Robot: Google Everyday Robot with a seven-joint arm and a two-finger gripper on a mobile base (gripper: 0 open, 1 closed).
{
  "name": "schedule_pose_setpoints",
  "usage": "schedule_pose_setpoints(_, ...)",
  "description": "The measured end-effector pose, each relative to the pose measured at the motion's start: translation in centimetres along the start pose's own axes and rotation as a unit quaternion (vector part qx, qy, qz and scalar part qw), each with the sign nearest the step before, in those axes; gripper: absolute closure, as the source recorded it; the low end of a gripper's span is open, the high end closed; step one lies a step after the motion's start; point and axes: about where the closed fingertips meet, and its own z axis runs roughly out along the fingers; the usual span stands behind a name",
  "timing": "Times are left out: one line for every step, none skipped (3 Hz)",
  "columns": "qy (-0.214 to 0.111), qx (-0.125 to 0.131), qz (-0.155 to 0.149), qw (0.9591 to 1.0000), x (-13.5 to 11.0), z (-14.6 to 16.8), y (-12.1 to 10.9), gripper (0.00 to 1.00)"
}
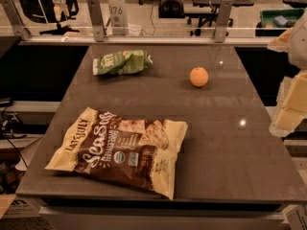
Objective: Move brown chip bag near orange
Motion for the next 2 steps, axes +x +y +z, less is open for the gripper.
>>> schedule_pose_setpoints(0.0,0.0,0.0,1.0,0.0,0.0,0.0,0.0)
schedule_pose_setpoints(-0.01,-0.001,-0.008,0.9999,-1.2,1.2,-1.4,0.0)
